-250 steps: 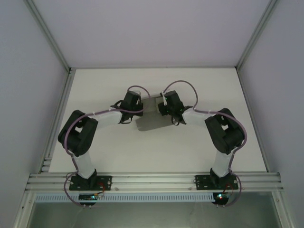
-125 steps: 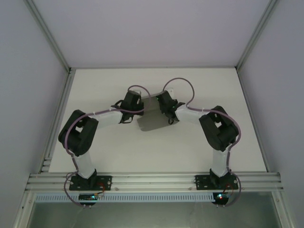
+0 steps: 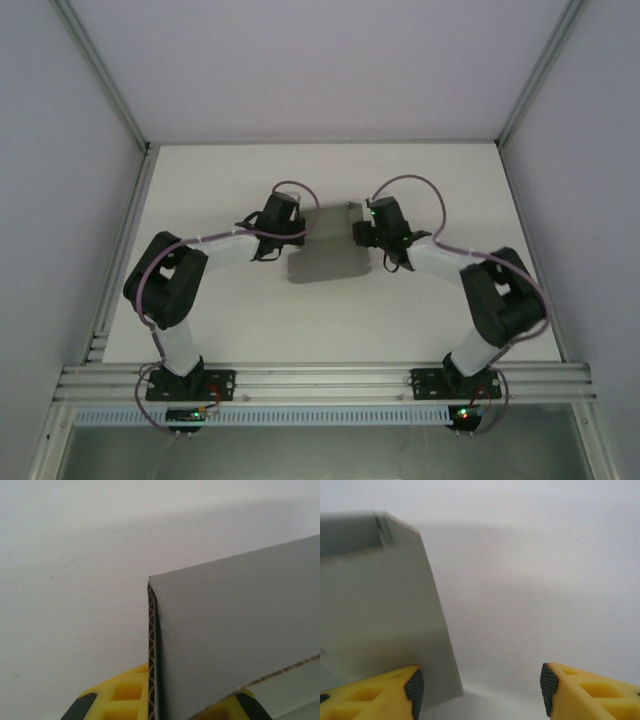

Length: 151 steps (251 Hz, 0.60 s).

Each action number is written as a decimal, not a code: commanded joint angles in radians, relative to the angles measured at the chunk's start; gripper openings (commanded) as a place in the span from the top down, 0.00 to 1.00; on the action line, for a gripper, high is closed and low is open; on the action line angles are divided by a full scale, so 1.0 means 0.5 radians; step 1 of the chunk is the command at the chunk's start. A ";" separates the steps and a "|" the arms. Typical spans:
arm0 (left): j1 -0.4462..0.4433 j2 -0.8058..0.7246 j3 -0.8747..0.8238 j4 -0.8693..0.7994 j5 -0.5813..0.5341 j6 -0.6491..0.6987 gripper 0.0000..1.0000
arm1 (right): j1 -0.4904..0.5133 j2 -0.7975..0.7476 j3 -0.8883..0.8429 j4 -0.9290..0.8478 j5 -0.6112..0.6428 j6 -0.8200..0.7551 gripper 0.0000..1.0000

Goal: Assemble paper box

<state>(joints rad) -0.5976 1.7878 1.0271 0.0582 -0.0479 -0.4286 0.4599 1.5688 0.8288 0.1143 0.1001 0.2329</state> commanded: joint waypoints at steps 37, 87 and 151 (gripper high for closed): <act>0.017 -0.008 -0.019 0.031 0.181 0.044 1.00 | -0.489 -0.321 -0.170 0.059 -1.046 -0.074 0.19; 0.033 0.009 -0.018 0.065 0.228 0.056 1.00 | -0.663 -0.170 -0.040 -0.157 -1.111 -0.102 0.36; 0.036 0.040 0.014 0.038 0.236 0.067 1.00 | -0.636 0.129 0.159 -0.161 -1.610 -0.313 0.38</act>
<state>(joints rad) -0.5827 1.7893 1.0241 0.0647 0.0437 -0.4084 0.1154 1.5787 0.8341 0.0700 -0.5316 0.1539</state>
